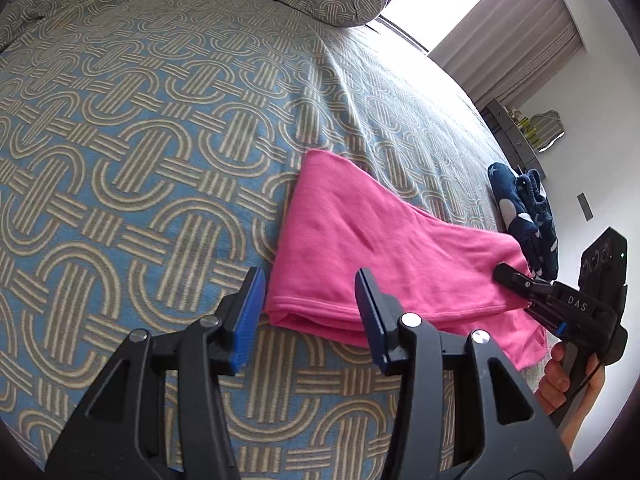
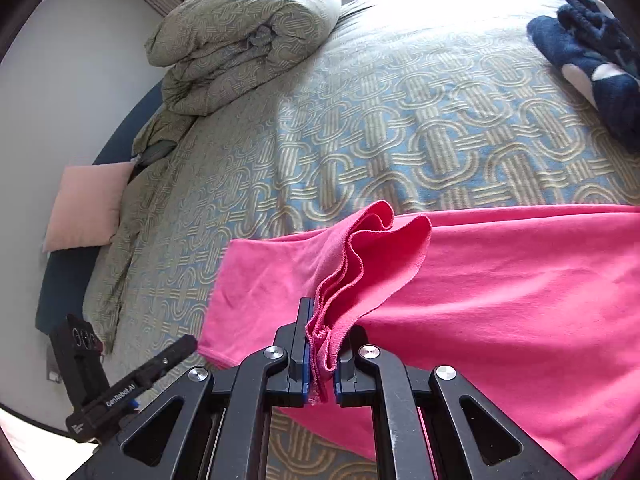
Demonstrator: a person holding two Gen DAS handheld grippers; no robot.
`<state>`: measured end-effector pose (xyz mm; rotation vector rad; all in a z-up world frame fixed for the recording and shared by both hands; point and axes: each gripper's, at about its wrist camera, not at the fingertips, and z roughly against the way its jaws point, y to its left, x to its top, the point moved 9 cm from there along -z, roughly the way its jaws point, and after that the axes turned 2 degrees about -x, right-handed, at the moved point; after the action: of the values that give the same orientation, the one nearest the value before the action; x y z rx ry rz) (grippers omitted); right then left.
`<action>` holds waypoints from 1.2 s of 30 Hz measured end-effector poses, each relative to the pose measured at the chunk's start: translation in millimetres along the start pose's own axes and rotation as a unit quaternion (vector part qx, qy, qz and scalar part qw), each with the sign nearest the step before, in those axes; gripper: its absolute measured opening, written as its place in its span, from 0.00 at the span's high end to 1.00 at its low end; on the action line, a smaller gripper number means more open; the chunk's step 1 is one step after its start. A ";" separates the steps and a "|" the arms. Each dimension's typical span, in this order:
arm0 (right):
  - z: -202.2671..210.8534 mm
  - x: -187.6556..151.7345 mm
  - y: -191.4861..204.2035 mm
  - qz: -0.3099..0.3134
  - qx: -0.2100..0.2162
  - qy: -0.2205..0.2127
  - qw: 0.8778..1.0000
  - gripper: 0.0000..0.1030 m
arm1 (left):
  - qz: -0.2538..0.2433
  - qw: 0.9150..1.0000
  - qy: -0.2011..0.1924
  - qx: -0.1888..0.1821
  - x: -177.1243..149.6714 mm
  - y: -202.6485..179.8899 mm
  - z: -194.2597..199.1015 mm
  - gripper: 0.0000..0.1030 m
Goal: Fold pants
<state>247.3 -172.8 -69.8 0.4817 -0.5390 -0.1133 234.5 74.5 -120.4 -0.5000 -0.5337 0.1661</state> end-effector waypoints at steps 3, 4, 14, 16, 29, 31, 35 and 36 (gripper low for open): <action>8.0 -1.4 -23.0 -0.020 -0.007 -0.004 1.000 0.93 | 0.004 1.000 0.002 -0.003 1.6 -0.3 0.1 0.53; 8.5 -3.1 -28.8 -0.026 -0.008 0.000 1.000 0.93 | 0.004 1.000 0.003 -0.002 1.9 -0.5 -0.4 0.53; 3.2 -16.8 -61.8 -0.021 -0.035 0.014 0.999 0.91 | -0.041 0.999 0.010 -0.007 0.6 -40.2 -7.5 0.53; 12.0 -12.4 -57.3 0.003 -0.051 -0.001 0.999 0.91 | -0.051 0.999 0.013 -0.009 -0.4 -48.9 -10.5 0.53; 58.7 -33.7 -126.7 -0.062 -0.123 -0.049 0.989 0.80 | -0.100 0.993 0.064 0.014 -37.8 -72.3 -50.3 0.51; 69.6 -42.2 -136.1 -0.070 -0.125 -0.049 0.988 0.80 | -0.103 0.993 0.061 0.021 -38.1 -73.0 -52.3 0.51; 85.9 -54.2 -144.3 -0.070 -0.130 -0.055 0.988 0.79 | -0.101 0.993 0.063 0.018 -37.8 -84.2 -49.4 0.51; 89.2 -56.1 -144.4 -0.063 -0.134 -0.057 0.987 0.79 | -0.104 0.992 0.064 0.011 -38.4 -91.3 -49.2 0.51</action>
<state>156.1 -324.1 -96.8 0.2474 -0.5956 -0.3325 229.8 -35.8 -128.9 -0.4278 -0.4543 -0.0590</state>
